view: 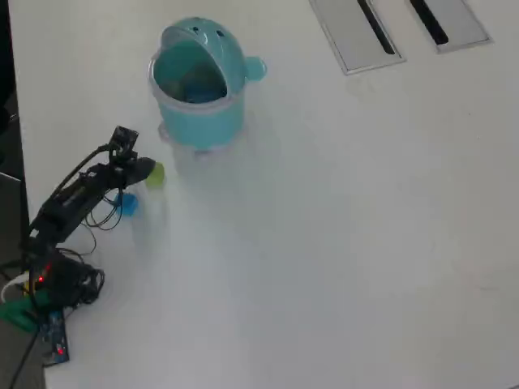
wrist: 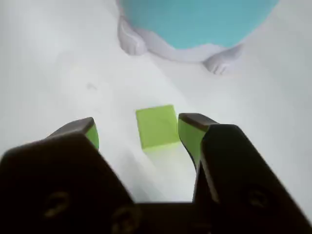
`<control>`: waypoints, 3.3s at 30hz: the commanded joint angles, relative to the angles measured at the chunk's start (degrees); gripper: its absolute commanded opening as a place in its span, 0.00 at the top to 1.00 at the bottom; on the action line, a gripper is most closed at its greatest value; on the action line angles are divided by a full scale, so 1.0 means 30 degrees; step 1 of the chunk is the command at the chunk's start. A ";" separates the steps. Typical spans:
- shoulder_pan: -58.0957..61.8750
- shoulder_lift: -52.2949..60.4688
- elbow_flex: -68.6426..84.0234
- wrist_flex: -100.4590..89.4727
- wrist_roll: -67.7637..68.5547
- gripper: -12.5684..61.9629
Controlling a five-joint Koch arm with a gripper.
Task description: Grasp RGB lego blocks and put them in the bin one by one.
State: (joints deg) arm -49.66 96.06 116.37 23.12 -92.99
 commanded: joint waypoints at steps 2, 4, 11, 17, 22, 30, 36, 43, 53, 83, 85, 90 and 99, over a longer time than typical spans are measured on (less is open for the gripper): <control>0.0264 -0.0205 -0.0381 -0.2227 -0.0088 0.44; 0.0264 -0.0557 -0.0205 -0.2549 -0.0088 0.44; 0.0879 -0.1201 -0.0322 -0.2871 -0.0293 0.44; 0.0879 -0.1875 -0.0088 -0.3369 -0.0820 0.44; 0.0879 -0.2344 0.0527 -0.4307 -0.0879 0.45; 0.0762 -0.2900 0.0498 -0.4834 -0.0850 0.46; 0.0703 -0.3604 0.0557 -0.5566 -0.0820 0.46; 0.0381 -0.4541 0.0820 -0.6709 -0.0732 0.51; 0.0000 -0.4980 0.1934 -0.9932 0.0469 0.67; 0.0176 0.0996 -0.9580 -0.1699 0.0879 0.70; 0.0117 0.0791 -1.0986 -0.1025 0.0879 0.70; -0.0322 -0.0645 -1.4971 0.0146 0.0879 0.70; -0.1611 -0.4365 -1.9922 -0.0029 0.0820 0.70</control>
State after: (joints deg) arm -53.70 82.44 64.51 24.35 -91.32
